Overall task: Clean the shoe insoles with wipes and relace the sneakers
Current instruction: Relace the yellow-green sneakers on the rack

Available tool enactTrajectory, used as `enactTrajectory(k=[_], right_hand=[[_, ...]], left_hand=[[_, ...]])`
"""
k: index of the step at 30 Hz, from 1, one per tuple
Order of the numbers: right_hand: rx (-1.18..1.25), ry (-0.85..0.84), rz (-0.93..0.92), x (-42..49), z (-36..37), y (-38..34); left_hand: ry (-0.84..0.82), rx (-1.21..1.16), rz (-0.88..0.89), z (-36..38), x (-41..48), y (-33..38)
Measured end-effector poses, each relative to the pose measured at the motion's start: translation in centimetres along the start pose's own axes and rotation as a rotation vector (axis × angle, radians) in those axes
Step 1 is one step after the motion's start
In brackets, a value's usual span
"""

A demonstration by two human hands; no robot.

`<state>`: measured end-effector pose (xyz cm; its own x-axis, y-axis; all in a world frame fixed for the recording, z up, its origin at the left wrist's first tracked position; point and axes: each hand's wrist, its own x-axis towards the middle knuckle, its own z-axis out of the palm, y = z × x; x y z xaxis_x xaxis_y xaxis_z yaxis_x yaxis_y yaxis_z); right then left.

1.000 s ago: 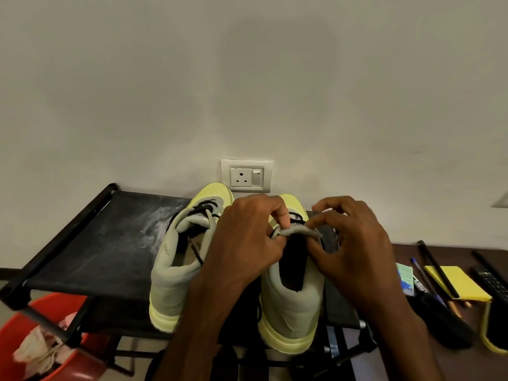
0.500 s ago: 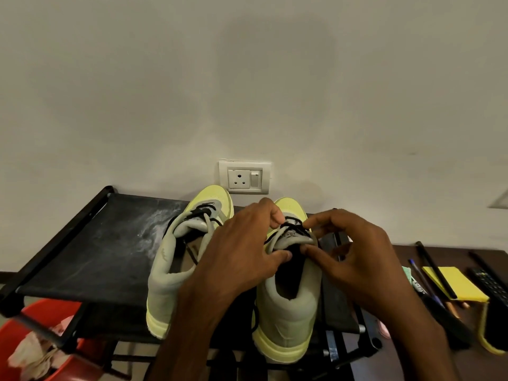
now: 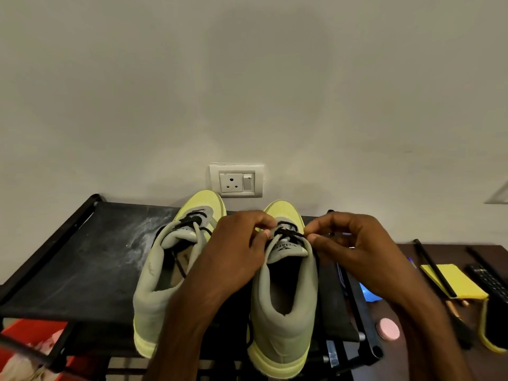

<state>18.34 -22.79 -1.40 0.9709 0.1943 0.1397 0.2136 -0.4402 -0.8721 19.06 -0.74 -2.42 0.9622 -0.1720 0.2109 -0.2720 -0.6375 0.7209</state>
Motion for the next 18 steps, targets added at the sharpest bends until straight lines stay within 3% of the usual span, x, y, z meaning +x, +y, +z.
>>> enactTrajectory(k=[6,12,16,18], right_hand=[[-0.072,-0.112,0.015,-0.7,-0.7,-0.2],[-0.054,-0.04,0.005,-0.5,-0.5,0.6],[0.152,0.029,0.069,0.0,0.2,0.9],[0.069,0.004,0.028,0.3,0.8,1.2]], left_hand=[[-0.002,0.001,0.094,-0.3,0.3,0.0],[0.003,-0.003,0.141,-0.7,0.4,-0.1],[0.017,-0.011,0.099,-0.5,0.4,-0.2],[-0.003,-0.005,0.082,-0.5,0.3,-0.2]])
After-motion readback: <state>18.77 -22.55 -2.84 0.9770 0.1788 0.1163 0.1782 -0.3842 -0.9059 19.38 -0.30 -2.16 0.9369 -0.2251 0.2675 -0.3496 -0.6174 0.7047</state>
